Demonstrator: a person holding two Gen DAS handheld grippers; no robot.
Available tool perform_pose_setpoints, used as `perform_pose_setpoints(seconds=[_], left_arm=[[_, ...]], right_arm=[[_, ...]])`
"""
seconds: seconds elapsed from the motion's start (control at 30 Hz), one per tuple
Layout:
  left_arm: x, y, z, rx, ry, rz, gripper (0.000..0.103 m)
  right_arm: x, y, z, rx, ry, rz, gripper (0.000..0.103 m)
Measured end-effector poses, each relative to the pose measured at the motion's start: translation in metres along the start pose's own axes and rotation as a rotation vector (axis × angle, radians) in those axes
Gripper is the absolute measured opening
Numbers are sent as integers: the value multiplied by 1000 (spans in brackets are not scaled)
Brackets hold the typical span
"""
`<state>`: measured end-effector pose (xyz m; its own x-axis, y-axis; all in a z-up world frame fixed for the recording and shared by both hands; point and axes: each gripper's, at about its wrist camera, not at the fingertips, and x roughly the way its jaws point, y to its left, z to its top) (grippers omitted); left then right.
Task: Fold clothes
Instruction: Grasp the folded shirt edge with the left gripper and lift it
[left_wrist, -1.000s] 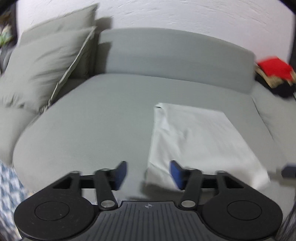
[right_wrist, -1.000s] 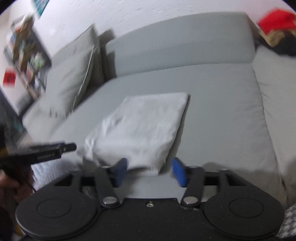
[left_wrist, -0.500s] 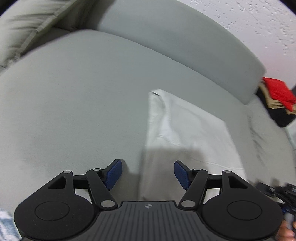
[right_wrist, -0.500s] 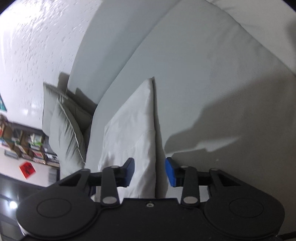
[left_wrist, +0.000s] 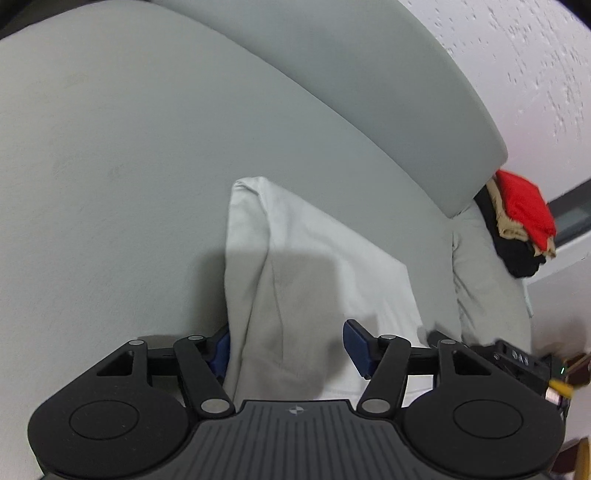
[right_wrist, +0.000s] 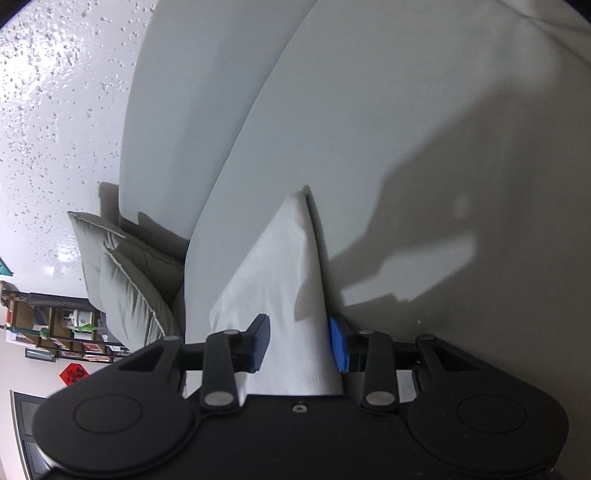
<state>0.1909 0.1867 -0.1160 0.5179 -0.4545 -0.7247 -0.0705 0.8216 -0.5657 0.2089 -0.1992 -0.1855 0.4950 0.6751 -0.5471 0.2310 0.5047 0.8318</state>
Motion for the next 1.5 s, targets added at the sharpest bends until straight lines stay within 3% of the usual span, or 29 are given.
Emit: perform_pose_setpoints(seconds=[0.13,0.2,0.23,0.33,0.5,0.63,0.77,0.87,1.0,1.17,1.3,1.5], left_arm=[[11,-14,-4,70,-15,30,58],[10,-20,-7,82,-27,72,33],[9,-23,-8,79,-29,101,13],[-8,-46,-20,139,-94,173,8],[-64,-116,-59,387,-299,233,6],[-119,-171,-88,507,-457,167,6],[-164,-221,-115,566,-576,28,6],[-178,-263,-134,617,-618,-89,6],[-176,-319,-156,696,-589,-217,7],[-129,-381,-175,763,-463,-324,7],[-69,-421,-175,774,-311,-363,7],[21,-459,-151,766,-189,-340,1]], right_arm=[[15,7,2,-35,-27,-44,8],[23,10,3,-52,-40,-65,4],[22,17,-1,-96,-54,-87,5],[11,47,-19,-283,-112,-140,5],[-47,87,-55,-427,-202,-68,4],[-119,110,-80,-484,-316,6,4],[-214,118,-101,-534,-487,84,4],[-285,114,-113,-571,-628,96,4],[-367,97,-123,-554,-778,51,4],[-441,51,-115,-361,-860,11,4],[-464,-1,-94,-277,-897,-74,4],[-452,-67,-22,-151,-865,-173,4]])
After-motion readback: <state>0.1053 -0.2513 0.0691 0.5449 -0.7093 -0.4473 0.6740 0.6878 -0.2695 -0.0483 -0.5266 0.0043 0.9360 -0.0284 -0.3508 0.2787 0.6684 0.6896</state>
